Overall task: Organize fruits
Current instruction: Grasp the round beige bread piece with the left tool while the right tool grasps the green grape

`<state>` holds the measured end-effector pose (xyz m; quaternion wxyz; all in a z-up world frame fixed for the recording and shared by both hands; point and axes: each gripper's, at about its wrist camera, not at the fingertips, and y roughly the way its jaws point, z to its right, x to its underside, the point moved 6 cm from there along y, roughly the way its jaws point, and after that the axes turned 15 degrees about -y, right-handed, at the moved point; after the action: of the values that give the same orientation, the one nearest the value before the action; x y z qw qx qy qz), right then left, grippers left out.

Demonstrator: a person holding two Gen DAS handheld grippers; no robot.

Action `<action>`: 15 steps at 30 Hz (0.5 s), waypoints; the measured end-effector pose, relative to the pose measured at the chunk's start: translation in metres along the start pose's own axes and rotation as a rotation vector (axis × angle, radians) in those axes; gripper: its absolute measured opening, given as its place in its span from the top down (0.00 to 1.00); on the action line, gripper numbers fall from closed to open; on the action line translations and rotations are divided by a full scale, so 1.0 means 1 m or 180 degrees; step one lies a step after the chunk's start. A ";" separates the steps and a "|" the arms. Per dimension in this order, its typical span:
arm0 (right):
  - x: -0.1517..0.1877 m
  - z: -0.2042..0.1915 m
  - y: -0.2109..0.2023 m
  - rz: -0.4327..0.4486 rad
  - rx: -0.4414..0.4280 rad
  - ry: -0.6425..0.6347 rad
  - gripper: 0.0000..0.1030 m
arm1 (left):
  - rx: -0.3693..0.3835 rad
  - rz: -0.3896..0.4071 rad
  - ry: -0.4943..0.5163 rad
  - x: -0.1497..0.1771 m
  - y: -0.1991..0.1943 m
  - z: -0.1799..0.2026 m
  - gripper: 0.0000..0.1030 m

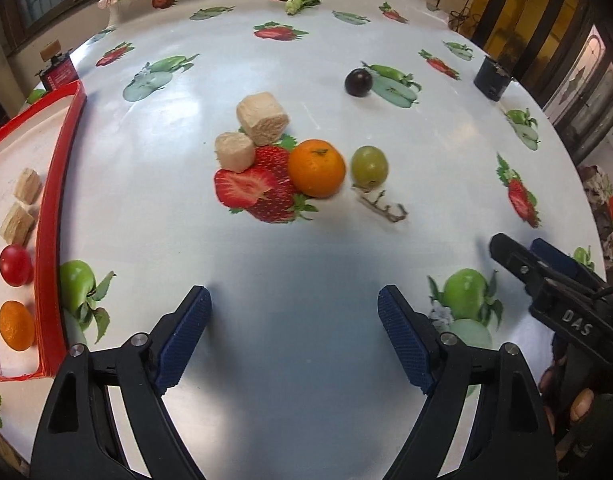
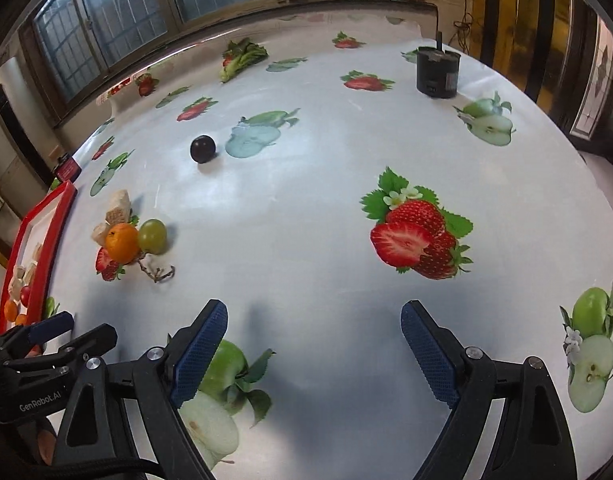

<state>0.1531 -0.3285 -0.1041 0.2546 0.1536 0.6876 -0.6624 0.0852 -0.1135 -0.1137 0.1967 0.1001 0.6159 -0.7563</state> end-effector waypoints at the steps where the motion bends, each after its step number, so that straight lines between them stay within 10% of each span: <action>1: 0.000 0.001 0.001 -0.0009 -0.0025 0.0014 0.12 | 0.0006 0.0033 -0.0007 -0.001 -0.006 0.002 0.17; 15: -0.032 -0.076 -0.015 0.0409 -0.0587 -0.1017 0.25 | -0.0134 0.0418 0.0131 -0.047 -0.017 -0.037 0.17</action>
<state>0.1601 -0.2502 -0.0742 0.4152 0.0660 0.6851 -0.5949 0.1172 -0.0668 -0.0881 0.2353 0.1516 0.6277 -0.7264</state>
